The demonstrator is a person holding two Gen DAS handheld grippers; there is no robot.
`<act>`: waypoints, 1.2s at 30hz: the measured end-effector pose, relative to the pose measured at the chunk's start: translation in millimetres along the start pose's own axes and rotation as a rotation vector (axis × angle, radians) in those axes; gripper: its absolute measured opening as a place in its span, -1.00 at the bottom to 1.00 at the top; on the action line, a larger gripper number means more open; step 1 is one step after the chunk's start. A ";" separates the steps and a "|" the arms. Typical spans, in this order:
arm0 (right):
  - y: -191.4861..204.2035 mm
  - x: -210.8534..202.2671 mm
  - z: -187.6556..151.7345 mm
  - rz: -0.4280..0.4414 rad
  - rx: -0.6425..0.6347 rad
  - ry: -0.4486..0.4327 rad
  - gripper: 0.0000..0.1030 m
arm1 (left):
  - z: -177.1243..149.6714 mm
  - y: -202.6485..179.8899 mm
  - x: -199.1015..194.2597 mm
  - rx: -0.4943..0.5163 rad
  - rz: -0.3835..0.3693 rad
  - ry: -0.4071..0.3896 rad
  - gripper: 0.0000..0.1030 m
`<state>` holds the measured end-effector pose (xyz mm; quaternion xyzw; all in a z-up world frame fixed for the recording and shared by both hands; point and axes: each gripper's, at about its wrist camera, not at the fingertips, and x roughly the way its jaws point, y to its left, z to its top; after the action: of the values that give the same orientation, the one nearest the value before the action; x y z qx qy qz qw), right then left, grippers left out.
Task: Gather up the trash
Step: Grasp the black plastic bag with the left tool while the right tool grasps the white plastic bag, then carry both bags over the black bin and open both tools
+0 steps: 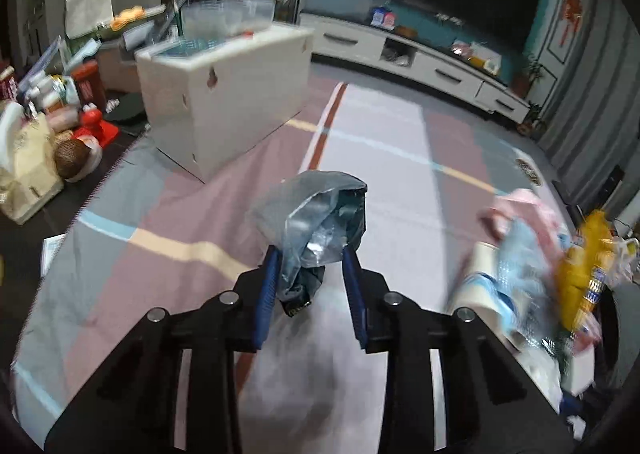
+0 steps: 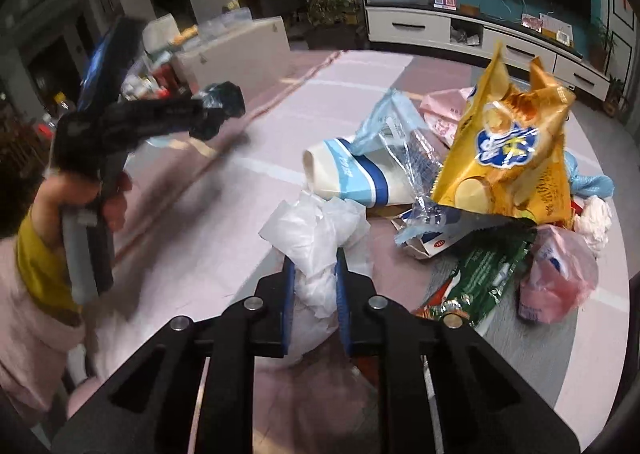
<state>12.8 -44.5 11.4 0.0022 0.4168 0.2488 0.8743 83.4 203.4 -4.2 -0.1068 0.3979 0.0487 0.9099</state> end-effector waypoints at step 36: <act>-182.1 -214.3 -105.6 -0.342 0.458 -0.341 -0.63 | -103.9 -246.0 -142.3 0.426 -0.476 0.080 -0.32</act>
<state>-98.7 -319.2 59.9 0.1705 0.3037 -0.0056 0.9374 -44.5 -60.6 69.9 -0.0058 0.3985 -0.2539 0.8813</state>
